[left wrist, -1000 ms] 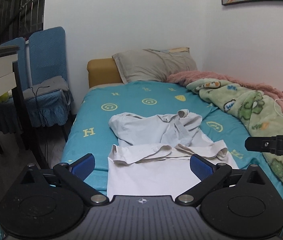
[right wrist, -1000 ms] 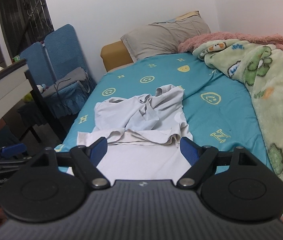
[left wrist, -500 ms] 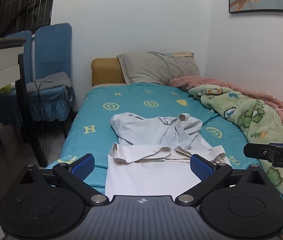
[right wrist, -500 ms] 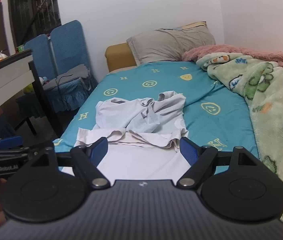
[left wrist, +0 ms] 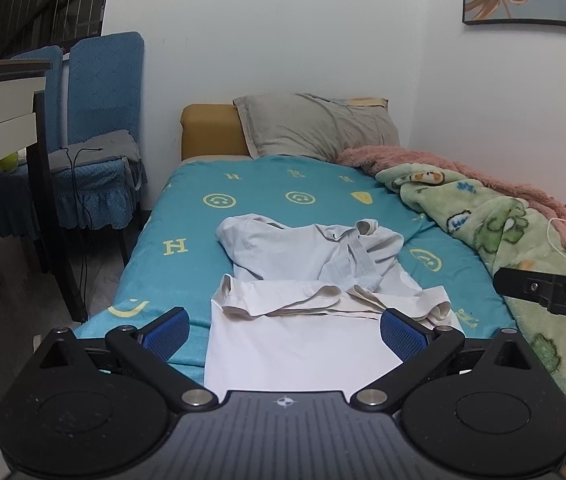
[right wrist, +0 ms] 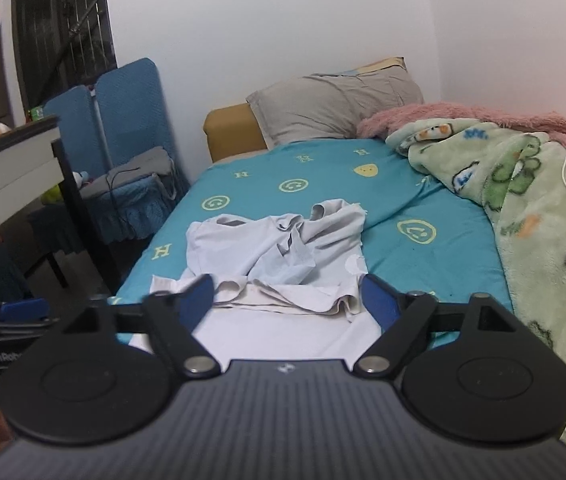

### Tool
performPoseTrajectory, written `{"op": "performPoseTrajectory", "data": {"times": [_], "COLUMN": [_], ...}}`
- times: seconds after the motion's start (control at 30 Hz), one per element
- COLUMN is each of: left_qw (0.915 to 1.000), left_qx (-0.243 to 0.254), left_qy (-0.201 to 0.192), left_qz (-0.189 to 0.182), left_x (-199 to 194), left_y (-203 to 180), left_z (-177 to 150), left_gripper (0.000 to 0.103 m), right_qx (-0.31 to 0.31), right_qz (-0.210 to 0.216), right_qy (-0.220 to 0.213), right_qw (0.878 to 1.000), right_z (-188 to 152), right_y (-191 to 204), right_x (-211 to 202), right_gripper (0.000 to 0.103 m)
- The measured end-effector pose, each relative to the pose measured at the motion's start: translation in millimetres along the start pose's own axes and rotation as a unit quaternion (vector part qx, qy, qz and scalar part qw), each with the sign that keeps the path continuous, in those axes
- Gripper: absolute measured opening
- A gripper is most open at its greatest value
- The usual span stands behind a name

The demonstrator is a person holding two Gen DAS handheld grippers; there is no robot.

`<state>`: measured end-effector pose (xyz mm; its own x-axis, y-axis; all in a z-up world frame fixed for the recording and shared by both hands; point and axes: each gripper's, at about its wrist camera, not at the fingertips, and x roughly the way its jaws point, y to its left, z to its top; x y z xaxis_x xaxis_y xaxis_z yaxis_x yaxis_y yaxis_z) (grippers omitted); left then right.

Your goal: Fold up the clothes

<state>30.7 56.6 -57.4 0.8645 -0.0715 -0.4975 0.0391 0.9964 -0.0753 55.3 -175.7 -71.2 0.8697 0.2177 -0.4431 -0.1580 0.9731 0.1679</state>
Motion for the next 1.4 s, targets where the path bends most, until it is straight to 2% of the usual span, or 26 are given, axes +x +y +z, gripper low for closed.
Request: {"op": "performPoseTrajectory", "data": {"times": [0.03,0.13,0.2,0.23,0.27,0.43,0.57,0.7,0.83,1.0,1.07,1.27,1.4], "left_qw": [1.0,1.0,1.0,1.0,1.0,1.0,0.9999,0.9998,0.9997,0.9984,0.9971,0.9892,0.9746], "left_qx": [0.0,0.0,0.0,0.0,0.0,-0.001,-0.004,-0.005,-0.008,-0.041,-0.059,-0.114,-0.168], "left_qy": [0.0,0.0,0.0,0.001,0.002,0.004,0.011,0.017,0.022,0.038,0.044,0.069,0.104], "left_qz": [0.0,-0.001,0.0,-0.001,-0.001,-0.002,-0.003,-0.004,-0.005,-0.011,-0.019,-0.06,-0.105], "left_x": [0.1,-0.2,-0.2,0.0,0.3,0.5,2.8,4.8,6.3,10.8,11.7,21.8,39.5], "left_y": [0.2,0.3,0.4,0.5,0.6,0.5,1.4,1.2,1.5,8.8,13.6,25.2,32.6], "left_z": [0.0,0.1,-0.2,-0.1,0.1,-0.3,-0.9,-1.5,-1.8,-0.7,-0.6,-1.1,-4.7], "left_gripper": [0.103,0.103,0.103,0.103,0.103,0.103,0.103,0.103,0.103,0.103,0.103,0.103,0.102], "right_qx": [0.0,0.011,0.019,0.025,0.032,0.106,0.18,0.226,0.316,0.432,0.468,0.494,0.52], "right_qz": [-0.002,0.002,0.001,-0.005,-0.01,0.003,0.005,0.014,0.036,0.063,0.058,0.031,0.02], "right_qy": [0.003,0.013,0.02,0.024,0.028,0.07,0.116,0.154,0.184,0.217,0.228,0.243,0.223], "right_qw": [1.0,1.0,1.0,0.999,0.999,0.992,0.977,0.962,0.93,0.873,0.852,0.834,0.824], "right_z": [0.4,-0.6,-1.5,-2.4,-3.3,-7.9,-16.6,-28.0,-47.8,-74.7,-85.7,-99.5,-102.2], "right_y": [-0.2,-2.8,-4.4,-5.0,-5.9,-22.9,-39.9,-48.2,-64.5,-86.5,-91.9,-90.5,-95.8], "right_x": [0.8,4.9,7.7,9.4,10.8,19.0,28.5,37.7,43.5,49.9,51.6,61.8,73.1], "right_gripper": [0.052,0.054,0.067,0.083,0.089,0.089,0.089,0.089,0.089,0.087,0.076,0.075,0.061]}}
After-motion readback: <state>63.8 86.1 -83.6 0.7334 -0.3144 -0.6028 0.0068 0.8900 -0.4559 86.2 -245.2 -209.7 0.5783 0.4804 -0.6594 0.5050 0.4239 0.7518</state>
